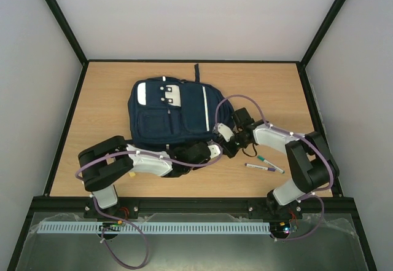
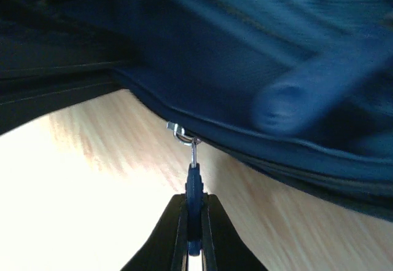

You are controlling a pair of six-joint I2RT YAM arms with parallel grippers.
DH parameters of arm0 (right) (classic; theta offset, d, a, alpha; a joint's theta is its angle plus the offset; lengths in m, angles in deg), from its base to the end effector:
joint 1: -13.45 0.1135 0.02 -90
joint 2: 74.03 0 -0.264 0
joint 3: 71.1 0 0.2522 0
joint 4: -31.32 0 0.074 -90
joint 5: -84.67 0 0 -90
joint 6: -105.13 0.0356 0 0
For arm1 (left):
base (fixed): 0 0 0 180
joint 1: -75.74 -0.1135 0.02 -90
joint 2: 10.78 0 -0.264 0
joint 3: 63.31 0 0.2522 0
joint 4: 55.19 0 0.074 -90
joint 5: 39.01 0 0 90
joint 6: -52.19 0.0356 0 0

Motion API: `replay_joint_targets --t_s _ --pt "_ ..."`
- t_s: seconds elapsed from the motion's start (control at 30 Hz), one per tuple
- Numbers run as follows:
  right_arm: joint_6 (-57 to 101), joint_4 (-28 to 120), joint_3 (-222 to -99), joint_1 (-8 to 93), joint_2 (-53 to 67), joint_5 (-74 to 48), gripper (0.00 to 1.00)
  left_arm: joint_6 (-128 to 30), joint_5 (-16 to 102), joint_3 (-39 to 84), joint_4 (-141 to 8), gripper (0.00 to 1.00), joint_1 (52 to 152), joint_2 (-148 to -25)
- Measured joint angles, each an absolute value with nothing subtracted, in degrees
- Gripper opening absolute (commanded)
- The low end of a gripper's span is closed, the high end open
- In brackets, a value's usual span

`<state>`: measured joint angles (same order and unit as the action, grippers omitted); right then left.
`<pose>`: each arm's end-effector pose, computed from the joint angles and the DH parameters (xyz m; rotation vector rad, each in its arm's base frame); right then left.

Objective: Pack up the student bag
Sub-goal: Zip the student bag at the center of the board.

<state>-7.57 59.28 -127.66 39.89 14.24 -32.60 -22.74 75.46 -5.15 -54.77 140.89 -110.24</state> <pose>0.2434 0.1392 0.1536 -1.2167 2.2567 0.6428 0.1535 -0.2963 0.1378 1.2496 1.8215 0.0067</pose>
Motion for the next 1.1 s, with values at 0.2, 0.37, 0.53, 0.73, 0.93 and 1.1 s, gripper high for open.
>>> replay_joint_targets --t_s 0.2,0.37,0.53,0.73,0.93,1.1 --pt "-7.6 61.7 -129.3 32.8 15.4 -33.7 0.01 -23.5 77.2 -5.6 -54.9 0.02 141.7 -109.5" --pt "-8.1 63.4 -130.8 28.4 15.8 -33.8 0.01 -25.5 78.7 -7.6 -55.6 0.02 142.6 -106.5" --pt "-8.3 64.6 -133.3 25.2 16.9 -33.8 0.01 -29.0 80.4 -9.6 -57.0 0.03 143.3 -103.3" --pt "-8.9 65.6 -134.2 24.2 17.9 -36.0 0.01 -33.1 82.2 -11.3 -59.3 0.21 144.1 -98.6" --pt "-9.6 65.5 -133.8 23.1 17.6 -36.1 0.01 -40.6 84.7 -6.8 -68.8 0.53 144.3 -97.2" --pt "-11.4 64.3 -130.5 23.6 14.8 -35.8 0.01 -53.4 86.4 -2.4 -74.8 0.69 144.3 -94.4"
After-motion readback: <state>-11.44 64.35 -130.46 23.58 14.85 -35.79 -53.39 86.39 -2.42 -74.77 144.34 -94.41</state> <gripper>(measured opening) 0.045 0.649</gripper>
